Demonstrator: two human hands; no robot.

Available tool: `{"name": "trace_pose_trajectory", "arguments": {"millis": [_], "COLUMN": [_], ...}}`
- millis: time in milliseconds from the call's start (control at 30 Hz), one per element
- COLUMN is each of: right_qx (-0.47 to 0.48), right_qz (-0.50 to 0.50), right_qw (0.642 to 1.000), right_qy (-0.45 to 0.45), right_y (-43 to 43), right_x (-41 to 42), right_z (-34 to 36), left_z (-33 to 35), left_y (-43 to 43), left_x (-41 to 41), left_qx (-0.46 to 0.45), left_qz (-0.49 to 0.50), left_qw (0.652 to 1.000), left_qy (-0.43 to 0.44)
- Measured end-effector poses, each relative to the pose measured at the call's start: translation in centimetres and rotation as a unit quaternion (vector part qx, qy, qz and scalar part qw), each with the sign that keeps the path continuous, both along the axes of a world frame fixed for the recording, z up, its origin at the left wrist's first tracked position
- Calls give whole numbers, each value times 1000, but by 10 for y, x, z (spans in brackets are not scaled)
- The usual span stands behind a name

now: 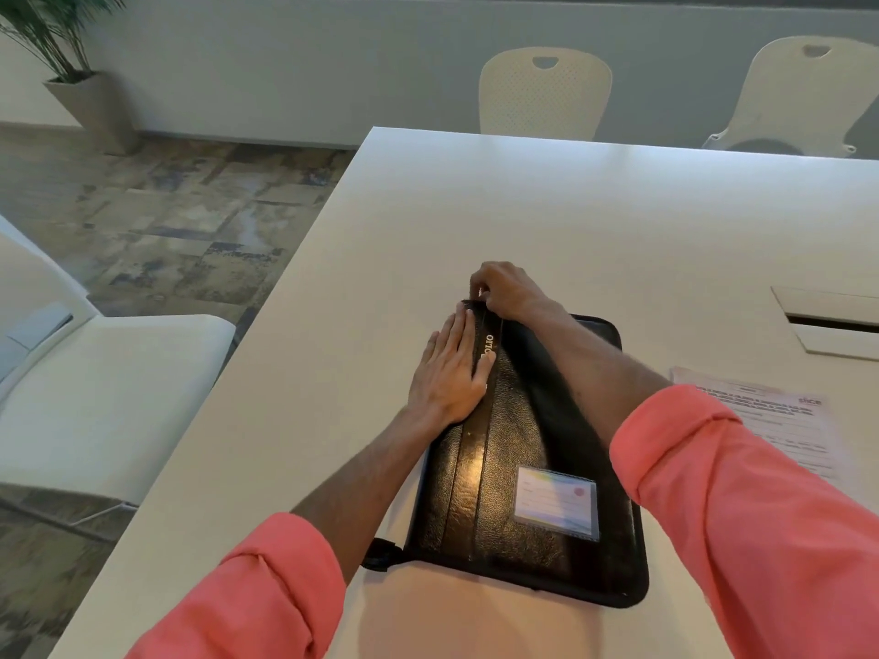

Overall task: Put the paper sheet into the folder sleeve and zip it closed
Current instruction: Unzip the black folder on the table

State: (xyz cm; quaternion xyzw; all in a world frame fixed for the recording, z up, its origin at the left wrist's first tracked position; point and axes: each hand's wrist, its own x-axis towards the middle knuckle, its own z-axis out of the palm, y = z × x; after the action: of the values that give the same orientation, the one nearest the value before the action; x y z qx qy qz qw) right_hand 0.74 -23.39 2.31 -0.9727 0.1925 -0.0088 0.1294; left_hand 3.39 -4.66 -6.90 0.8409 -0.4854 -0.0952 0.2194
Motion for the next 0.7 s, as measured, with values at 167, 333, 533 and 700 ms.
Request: {"name": "trace_pose_trajectory", "arguments": {"millis": [167,333,533,700], "right_qx": [-88,-145,-109,-71], "right_qz": [60,58,41,109], "right_qw": [994,987,993,990], "right_qy": [41,25,9,51], "right_y": [-6,-11,-9,-10], "right_x": [-7,-24,-16,-4], "right_z": [4,3,7,15], "left_z": [0,1,5,3], "left_y": [0,1,2,3], "left_x": [-1,-2,-4,-2], "left_qx": [11,18,18,20], "left_qz": [15,18,15,15], "left_qw": [1000,1000,1000,1000], "left_qy": [-24,-17,9,3]}}
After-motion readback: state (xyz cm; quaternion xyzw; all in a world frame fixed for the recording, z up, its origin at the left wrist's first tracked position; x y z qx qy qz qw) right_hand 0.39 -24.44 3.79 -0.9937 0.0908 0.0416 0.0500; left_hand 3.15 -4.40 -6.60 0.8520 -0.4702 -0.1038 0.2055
